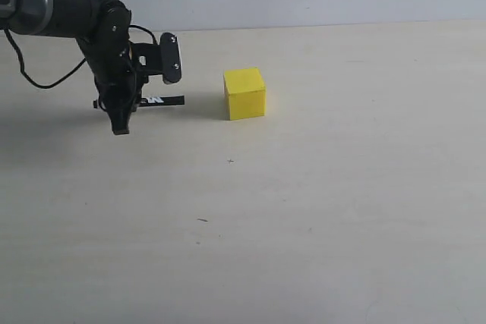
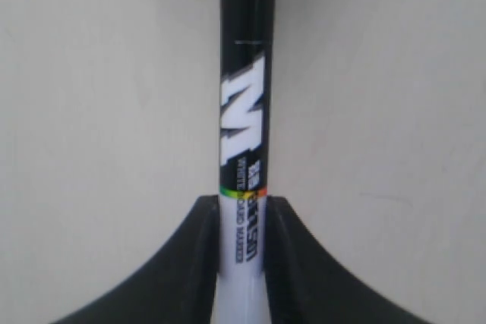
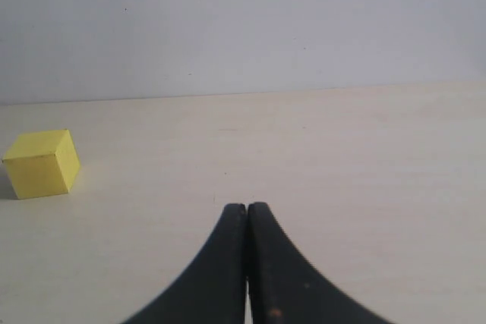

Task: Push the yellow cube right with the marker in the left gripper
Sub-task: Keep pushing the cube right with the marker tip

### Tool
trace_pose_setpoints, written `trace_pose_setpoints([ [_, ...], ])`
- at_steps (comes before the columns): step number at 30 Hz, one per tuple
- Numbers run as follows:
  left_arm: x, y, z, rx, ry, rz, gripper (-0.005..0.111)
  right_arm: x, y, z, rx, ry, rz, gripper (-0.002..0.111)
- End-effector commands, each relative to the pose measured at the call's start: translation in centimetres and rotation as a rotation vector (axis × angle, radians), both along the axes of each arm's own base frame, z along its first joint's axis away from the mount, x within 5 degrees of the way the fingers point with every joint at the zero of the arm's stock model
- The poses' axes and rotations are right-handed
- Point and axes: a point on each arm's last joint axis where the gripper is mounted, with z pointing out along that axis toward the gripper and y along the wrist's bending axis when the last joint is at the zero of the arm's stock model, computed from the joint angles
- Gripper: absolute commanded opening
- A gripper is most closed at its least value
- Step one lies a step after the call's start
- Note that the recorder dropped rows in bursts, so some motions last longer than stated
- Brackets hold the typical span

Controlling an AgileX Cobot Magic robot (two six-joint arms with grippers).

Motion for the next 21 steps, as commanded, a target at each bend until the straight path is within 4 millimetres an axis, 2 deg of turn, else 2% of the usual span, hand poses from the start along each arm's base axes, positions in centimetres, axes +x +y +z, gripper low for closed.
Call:
trace_pose_setpoints([
  [1, 0.0, 0.0, 0.8, -0.015, -0.013, 0.020, 0.000, 0.0, 0.0, 0.0, 0.000, -0.009, -0.003, 0.000],
  [7, -0.5, -4.5, 0.8, -0.129, -0.124, -0.079, 0.000, 0.0, 0.0, 0.0, 0.000, -0.009, -0.003, 0.000],
  [10, -1.0, -5.9, 0.6, -0.134, -0.135, -0.117, 0.000, 0.0, 0.0, 0.0, 0.000, -0.009, -0.003, 0.000],
  [13, -0.9, -5.9, 0.7, -0.129, -0.135, -0.080, 0.000, 0.0, 0.0, 0.0, 0.000, -0.009, -0.003, 0.000],
  [16, -0.6, -4.7, 0.8, -0.088, -0.126, -0.023, 0.000, 0.0, 0.0, 0.0, 0.000, -0.009, -0.003, 0.000],
  [21, -1.5, -2.9, 1.1, 0.043, -0.012, 0.053, 0.000, 0.0, 0.0, 0.0, 0.000, -0.009, -0.003, 0.000],
])
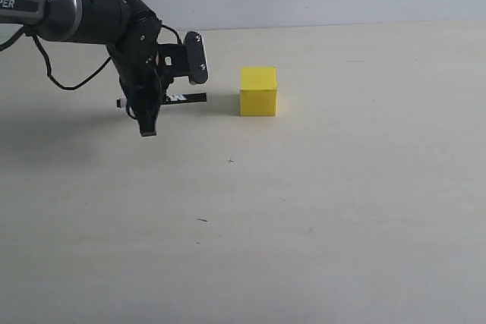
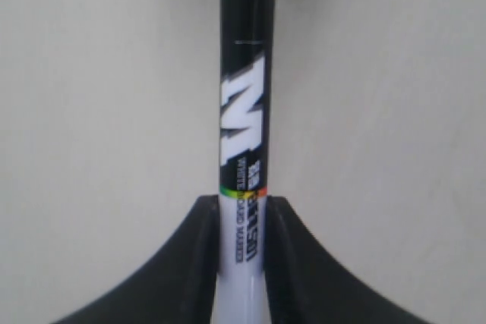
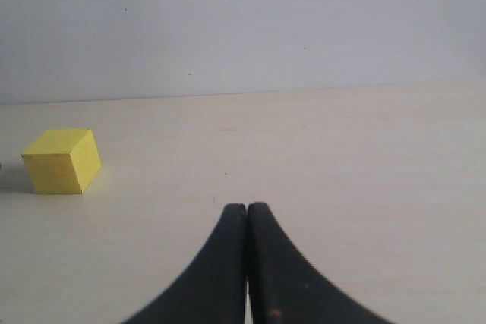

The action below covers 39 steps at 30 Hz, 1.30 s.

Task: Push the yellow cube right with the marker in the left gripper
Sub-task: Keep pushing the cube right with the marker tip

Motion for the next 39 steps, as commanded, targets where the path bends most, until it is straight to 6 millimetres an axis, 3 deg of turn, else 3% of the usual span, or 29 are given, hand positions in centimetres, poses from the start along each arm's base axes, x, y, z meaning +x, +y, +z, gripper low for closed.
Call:
trace_pose_setpoints([
  [1, -0.7, 1.1, 1.0, 0.080, 0.064, 0.063, 0.000, 0.0, 0.0, 0.0, 0.003, -0.009, -0.003, 0.000],
  [7, -1.1, 2.5, 4.7, 0.116, 0.036, 0.121, 0.000, 0.0, 0.0, 0.0, 0.003, -0.009, -0.003, 0.000],
  [11, -0.5, 5.8, 6.8, 0.112, 0.023, 0.214, 0.000, 0.0, 0.0, 0.0, 0.003, -0.009, -0.003, 0.000],
  [16, 0.8, 9.4, 7.2, 0.113, 0.000, 0.260, 0.000, 0.0, 0.0, 0.0, 0.003, -0.009, -0.003, 0.000],
  [20, 2.0, 10.1, 6.4, 0.089, -0.048, 0.199, 0.000, 0.0, 0.0, 0.0, 0.003, -0.009, -0.003, 0.000],
  [25, 3.3, 8.3, 4.9, 0.013, -0.133, 0.097, 0.000, 0.0, 0.0, 0.0, 0.012, -0.010, -0.002, 0.000],
  [30, 4.1, 5.7, 0.9, 0.053, -0.169, -0.069, 0.000, 0.0, 0.0, 0.0, 0.012, -0.010, -0.002, 0.000],
  [33, 3.9, 3.8, -0.1, 0.019, -0.185, -0.111, 0.000, 0.0, 0.0, 0.0, 0.012, -0.010, -0.002, 0.000],
  [36, 2.8, 0.7, -0.4, 0.009, -0.191, -0.188, 0.000, 0.0, 0.0, 0.0, 0.012, -0.010, -0.002, 0.000],
  [39, 1.0, -3.9, -0.1, -0.072, -0.232, -0.268, 0.000, 0.0, 0.0, 0.0, 0.012, -0.010, -0.002, 0.000],
])
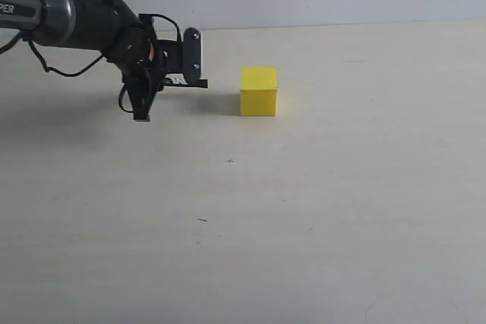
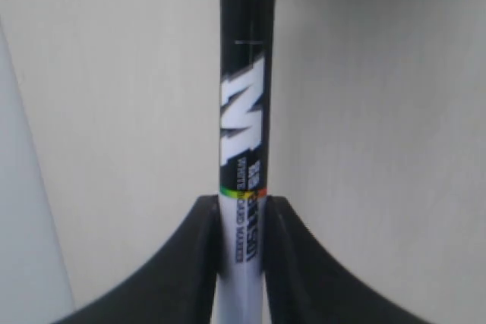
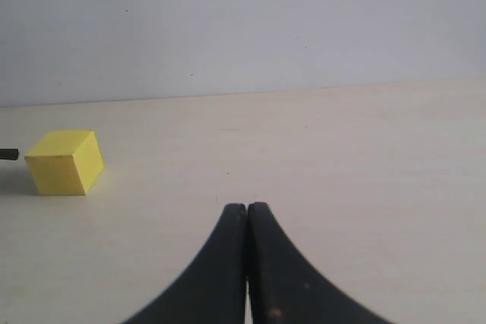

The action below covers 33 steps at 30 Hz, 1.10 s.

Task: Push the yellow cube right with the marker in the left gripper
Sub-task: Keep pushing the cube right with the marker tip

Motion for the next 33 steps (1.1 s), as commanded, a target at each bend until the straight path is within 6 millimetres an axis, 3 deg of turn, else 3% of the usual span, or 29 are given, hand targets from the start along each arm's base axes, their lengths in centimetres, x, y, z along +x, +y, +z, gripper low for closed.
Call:
trace_pose_setpoints([
  [1, -2.2, -5.5, 0.7, -0.087, -0.042, -0.101, 0.000, 0.0, 0.0, 0.0, 0.001, -0.009, -0.004, 0.000],
  [2, -3.3, -6.9, 0.7, -0.073, -0.026, -0.110, 0.000, 0.0, 0.0, 0.0, 0.001, -0.009, -0.004, 0.000],
  [4, -3.8, -7.3, 0.7, -0.060, -0.016, -0.090, 0.000, 0.0, 0.0, 0.0, 0.001, -0.009, -0.004, 0.000],
  [10, -3.4, -5.8, 0.7, 0.029, -0.032, 0.003, 0.000, 0.0, 0.0, 0.0, 0.001, -0.009, -0.004, 0.000],
  [14, -3.4, -6.0, 0.7, 0.014, -0.039, -0.001, 0.000, 0.0, 0.0, 0.0, 0.001, -0.009, -0.004, 0.000],
  [21, -4.6, -10.2, 1.4, -0.179, -0.091, -0.071, 0.000, 0.0, 0.0, 0.0, 0.001, -0.009, -0.004, 0.000],
  [24, -5.9, -12.9, 1.7, -0.182, -0.097, -0.105, 0.000, 0.0, 0.0, 0.0, 0.001, -0.009, -0.004, 0.000],
  [27, -6.7, -14.1, 2.3, -0.157, -0.113, -0.113, 0.000, 0.0, 0.0, 0.0, 0.001, -0.009, -0.004, 0.000],
  [33, -6.4, -12.9, 3.0, -0.079, -0.121, 0.049, 0.000, 0.0, 0.0, 0.0, 0.001, -0.009, -0.004, 0.000],
])
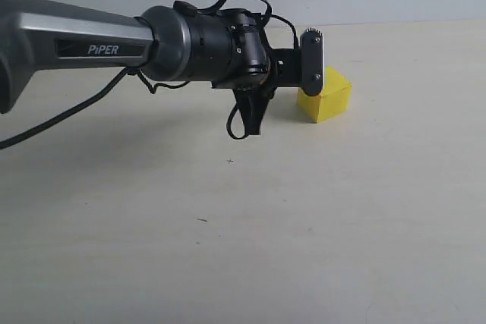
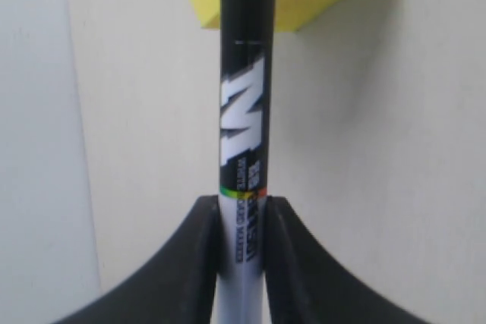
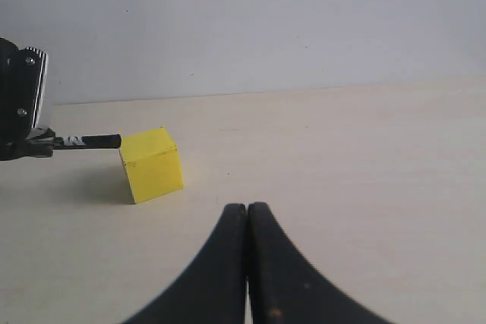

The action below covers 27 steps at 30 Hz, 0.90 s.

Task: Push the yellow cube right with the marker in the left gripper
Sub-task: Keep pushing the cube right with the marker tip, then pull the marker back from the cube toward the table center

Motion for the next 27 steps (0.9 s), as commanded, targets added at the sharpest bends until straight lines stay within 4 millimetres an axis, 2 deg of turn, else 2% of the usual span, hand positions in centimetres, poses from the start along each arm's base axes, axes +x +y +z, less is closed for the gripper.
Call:
trace_pose_setpoints([
  [1, 0.3, 1.5, 0.3, 0.081, 0.018, 0.149, 0.000, 0.0, 0.0, 0.0, -0.002, -0.009, -0.004, 0.000],
  [5, 0.0, 2.1, -0.7, 0.139, 0.063, 0.218, 0.000, 0.0, 0.0, 0.0, -0.002, -0.009, -0.004, 0.000],
  [10, 0.0, 1.4, -2.4, 0.100, 0.082, 0.276, 0.000, 0.0, 0.0, 0.0, -0.002, -0.009, -0.004, 0.000],
  [16, 0.7, -1.7, -3.9, 0.038, 0.075, 0.270, 0.000, 0.0, 0.0, 0.0, -0.002, -0.009, -0.004, 0.000],
  [21, 0.7, -4.5, -3.3, -0.021, 0.047, 0.278, 0.000, 0.0, 0.0, 0.0, -0.002, -0.009, -0.004, 0.000],
  [27, 1.0, -3.2, -2.9, 0.077, 0.030, 0.377, 0.000, 0.0, 0.0, 0.0, -0.002, -0.009, -0.004, 0.000],
])
